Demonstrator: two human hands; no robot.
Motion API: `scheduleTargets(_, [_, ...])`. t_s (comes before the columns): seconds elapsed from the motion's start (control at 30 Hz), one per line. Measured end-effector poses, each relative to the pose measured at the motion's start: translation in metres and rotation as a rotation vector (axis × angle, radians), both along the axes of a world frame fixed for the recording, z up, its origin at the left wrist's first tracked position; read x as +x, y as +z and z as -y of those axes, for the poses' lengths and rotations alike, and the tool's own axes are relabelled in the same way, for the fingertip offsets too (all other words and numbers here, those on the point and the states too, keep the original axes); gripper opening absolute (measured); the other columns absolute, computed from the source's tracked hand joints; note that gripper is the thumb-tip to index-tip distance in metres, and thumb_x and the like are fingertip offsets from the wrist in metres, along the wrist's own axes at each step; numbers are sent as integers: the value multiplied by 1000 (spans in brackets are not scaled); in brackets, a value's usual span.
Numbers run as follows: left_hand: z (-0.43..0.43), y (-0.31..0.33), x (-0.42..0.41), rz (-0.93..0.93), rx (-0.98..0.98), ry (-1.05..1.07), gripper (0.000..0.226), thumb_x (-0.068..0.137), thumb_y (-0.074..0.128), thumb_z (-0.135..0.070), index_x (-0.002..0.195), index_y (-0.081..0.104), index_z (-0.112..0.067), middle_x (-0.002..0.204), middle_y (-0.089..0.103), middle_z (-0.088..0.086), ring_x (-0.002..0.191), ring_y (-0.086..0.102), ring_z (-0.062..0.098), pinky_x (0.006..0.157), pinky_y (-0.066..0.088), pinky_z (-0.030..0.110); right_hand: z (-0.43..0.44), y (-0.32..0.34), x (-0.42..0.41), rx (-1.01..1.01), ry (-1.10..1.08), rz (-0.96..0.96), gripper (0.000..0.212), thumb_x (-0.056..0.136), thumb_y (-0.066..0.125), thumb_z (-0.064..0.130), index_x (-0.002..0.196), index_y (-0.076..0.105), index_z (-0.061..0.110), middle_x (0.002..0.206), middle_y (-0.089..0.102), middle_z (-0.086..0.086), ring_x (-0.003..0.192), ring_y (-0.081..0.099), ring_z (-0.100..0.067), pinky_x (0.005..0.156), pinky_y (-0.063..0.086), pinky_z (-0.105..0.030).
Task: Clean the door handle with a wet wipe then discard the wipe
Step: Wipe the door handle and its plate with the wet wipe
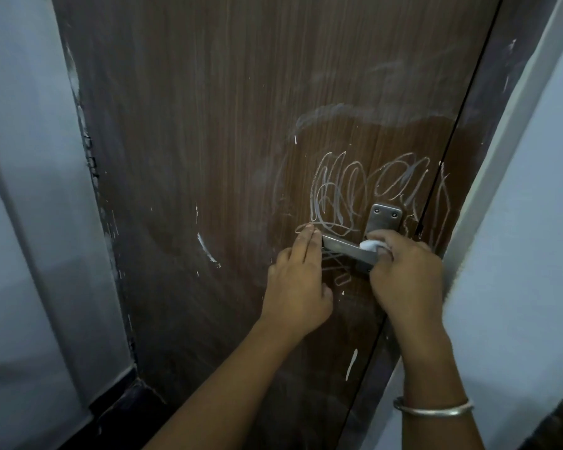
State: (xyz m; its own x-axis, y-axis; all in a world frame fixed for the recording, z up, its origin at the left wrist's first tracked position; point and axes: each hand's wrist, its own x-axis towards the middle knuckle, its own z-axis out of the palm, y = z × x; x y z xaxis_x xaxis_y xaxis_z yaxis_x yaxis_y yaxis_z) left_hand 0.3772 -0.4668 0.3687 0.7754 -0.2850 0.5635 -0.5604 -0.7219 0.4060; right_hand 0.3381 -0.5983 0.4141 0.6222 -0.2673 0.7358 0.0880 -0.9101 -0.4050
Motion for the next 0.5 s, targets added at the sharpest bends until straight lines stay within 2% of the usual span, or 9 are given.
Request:
scheduleTargets(0.1, [0,3,0,6,2,2,88,77,61,-18,147,9,-20,155,10,-1,133,28,25,105,31,46,2,4,-4,5,-3,-18,29,83,56,-2,106,69,10,96,71,-13,90,58,-35,72,47,-37])
scheduleTargets(0.17, [1,5,-1,3,7,13,86,77,61,-18,147,12,-18,155,11,0,132,29,25,105,32,45,3,11,-1,-22,-18,-118,33,86,54,0,114,66,14,105,68,-16,97,56,-36,77,48,-40])
scheduleTargets(0.23, [2,7,-2,-9,2,14,84,78,60,-17,147,13,-17,155,12,-1,131,30,25,104,32,45,-2,14,2,-57,-42,-202,37,87,55,3,119,62,20,110,64,-15,102,54,-33,78,47,-37])
scheduleTargets(0.4, [1,10,-1,-9,8,6,83,77,61,-19,146,16,-17,153,14,0,127,34,28,103,33,45,-1,15,-3,-26,-63,-179,29,85,59,12,112,65,21,100,67,-9,91,59,-25,68,37,-24])
scheduleTargets(0.5, [-1,11,1,-5,22,-5,84,75,62,-19,146,16,-16,152,15,0,125,35,27,102,34,44,4,23,-3,24,-116,-210,27,84,61,9,111,65,16,101,68,-12,90,61,-28,71,43,-28])
